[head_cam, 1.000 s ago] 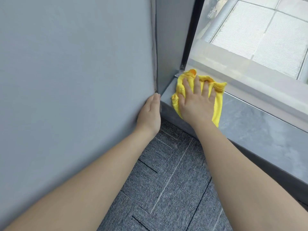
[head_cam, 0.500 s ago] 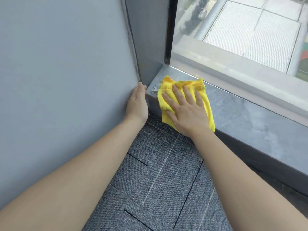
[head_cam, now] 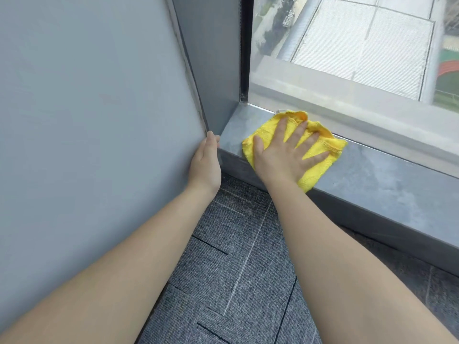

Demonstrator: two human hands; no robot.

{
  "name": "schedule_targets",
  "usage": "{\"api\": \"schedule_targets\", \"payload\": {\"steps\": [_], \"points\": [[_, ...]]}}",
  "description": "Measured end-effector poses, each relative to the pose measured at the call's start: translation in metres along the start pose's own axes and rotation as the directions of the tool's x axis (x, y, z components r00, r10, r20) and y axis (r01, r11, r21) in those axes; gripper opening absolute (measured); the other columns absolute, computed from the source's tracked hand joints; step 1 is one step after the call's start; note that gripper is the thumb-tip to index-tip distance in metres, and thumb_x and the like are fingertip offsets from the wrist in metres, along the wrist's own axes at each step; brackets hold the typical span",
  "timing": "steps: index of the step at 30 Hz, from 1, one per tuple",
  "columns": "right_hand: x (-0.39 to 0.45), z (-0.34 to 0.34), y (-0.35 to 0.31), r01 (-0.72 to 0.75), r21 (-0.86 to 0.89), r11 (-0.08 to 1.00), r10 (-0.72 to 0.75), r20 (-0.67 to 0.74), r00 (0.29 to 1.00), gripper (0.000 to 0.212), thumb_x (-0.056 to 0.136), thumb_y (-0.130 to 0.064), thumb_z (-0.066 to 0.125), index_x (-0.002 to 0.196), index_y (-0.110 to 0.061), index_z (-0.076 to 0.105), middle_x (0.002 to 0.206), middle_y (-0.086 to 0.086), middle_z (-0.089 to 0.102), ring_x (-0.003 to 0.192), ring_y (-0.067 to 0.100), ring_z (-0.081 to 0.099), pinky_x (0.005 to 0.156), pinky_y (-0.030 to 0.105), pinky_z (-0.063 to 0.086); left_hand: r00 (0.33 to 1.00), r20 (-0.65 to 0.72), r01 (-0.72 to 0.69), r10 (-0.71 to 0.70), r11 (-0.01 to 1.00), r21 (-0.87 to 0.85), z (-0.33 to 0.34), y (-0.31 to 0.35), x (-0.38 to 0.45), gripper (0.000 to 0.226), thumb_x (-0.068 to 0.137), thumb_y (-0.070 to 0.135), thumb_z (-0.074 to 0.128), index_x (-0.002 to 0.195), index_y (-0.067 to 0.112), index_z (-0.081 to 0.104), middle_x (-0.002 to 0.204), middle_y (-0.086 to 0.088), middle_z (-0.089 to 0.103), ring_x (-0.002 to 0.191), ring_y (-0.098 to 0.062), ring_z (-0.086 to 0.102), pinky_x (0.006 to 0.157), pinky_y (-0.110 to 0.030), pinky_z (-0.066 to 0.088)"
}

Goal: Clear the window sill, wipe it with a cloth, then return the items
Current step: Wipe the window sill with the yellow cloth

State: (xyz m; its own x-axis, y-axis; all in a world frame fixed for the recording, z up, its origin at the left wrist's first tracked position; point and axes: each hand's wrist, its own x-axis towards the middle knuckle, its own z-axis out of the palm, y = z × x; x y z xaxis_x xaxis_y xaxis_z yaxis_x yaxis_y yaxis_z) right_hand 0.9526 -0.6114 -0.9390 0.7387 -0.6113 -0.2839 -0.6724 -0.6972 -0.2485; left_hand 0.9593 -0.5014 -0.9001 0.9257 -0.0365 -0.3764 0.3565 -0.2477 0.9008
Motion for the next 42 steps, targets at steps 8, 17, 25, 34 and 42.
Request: {"api": "schedule_targets", "payload": {"steps": [8, 17, 25, 34, 42], "points": [[-0.013, -0.012, 0.046, 0.442, -0.166, 0.881, -0.435, 0.078, 0.897, 0.052, 0.095, -0.049, 0.015, 0.145, -0.038, 0.004, 0.16, -0.004, -0.005, 0.147, 0.023, -0.008, 0.116, 0.051, -0.008, 0.996, 0.068, -0.061, 0.055, 0.995, 0.076, 0.017, 0.007, -0.003, 0.045, 0.096, 0.03, 0.02, 0.125, 0.007, 0.045, 0.138, -0.011, 0.046, 0.128, -0.019, 0.04, 0.112, -0.035, 0.027], [-0.023, -0.019, 0.09, -0.016, -0.089, 0.996, 0.016, 0.01, 1.0, 0.07, 0.09, -0.059, 0.022, 0.147, -0.029, -0.004, 0.159, 0.004, -0.014, 0.144, 0.035, -0.015, 0.109, 0.063, -0.012, 0.976, 0.149, -0.192, 0.158, 0.948, 0.252, 0.039, 0.009, 0.01, 0.04, 0.096, 0.025, 0.023, 0.123, 0.008, 0.046, 0.138, -0.006, 0.043, 0.128, -0.013, 0.032, 0.094, -0.014, 0.021], [0.01, -0.015, 0.042, -0.266, 0.04, 0.963, 0.267, -0.048, 0.962, 0.077, 0.09, -0.057, 0.025, 0.147, -0.013, -0.001, 0.156, 0.019, -0.011, 0.142, 0.044, -0.013, 0.107, 0.068, -0.008, 0.979, 0.138, -0.179, 0.152, 0.961, 0.213, 0.033, 0.005, 0.015, 0.041, 0.096, 0.029, 0.023, 0.125, 0.012, 0.047, 0.137, -0.006, 0.046, 0.127, -0.013, 0.036, 0.097, -0.016, 0.021], [-0.018, -0.021, 0.088, 0.35, -0.139, 0.926, -0.342, 0.084, 0.936, 0.058, 0.089, -0.055, 0.006, 0.145, -0.04, 0.006, 0.159, -0.003, -0.007, 0.147, 0.024, -0.008, 0.115, 0.049, -0.01, 0.956, 0.228, -0.234, 0.187, 0.951, 0.201, 0.051, 0.009, 0.003, 0.039, 0.095, 0.027, 0.024, 0.123, 0.012, 0.047, 0.133, -0.004, 0.047, 0.124, -0.013, 0.038, 0.092, -0.013, 0.022], [-0.037, -0.043, 0.167, 0.02, -0.168, 0.986, -0.008, 0.069, 0.998, 0.058, 0.092, -0.057, 0.019, 0.145, -0.04, 0.002, 0.159, -0.005, -0.012, 0.146, 0.027, -0.015, 0.112, 0.058, -0.01, 0.912, 0.357, -0.306, 0.203, 0.915, 0.263, 0.082, 0.01, -0.01, 0.024, 0.094, 0.026, 0.029, 0.082, 0.027, 0.051, 0.08, 0.019, 0.045, 0.096, -0.009, 0.043, 0.082, -0.019, 0.035]]}}
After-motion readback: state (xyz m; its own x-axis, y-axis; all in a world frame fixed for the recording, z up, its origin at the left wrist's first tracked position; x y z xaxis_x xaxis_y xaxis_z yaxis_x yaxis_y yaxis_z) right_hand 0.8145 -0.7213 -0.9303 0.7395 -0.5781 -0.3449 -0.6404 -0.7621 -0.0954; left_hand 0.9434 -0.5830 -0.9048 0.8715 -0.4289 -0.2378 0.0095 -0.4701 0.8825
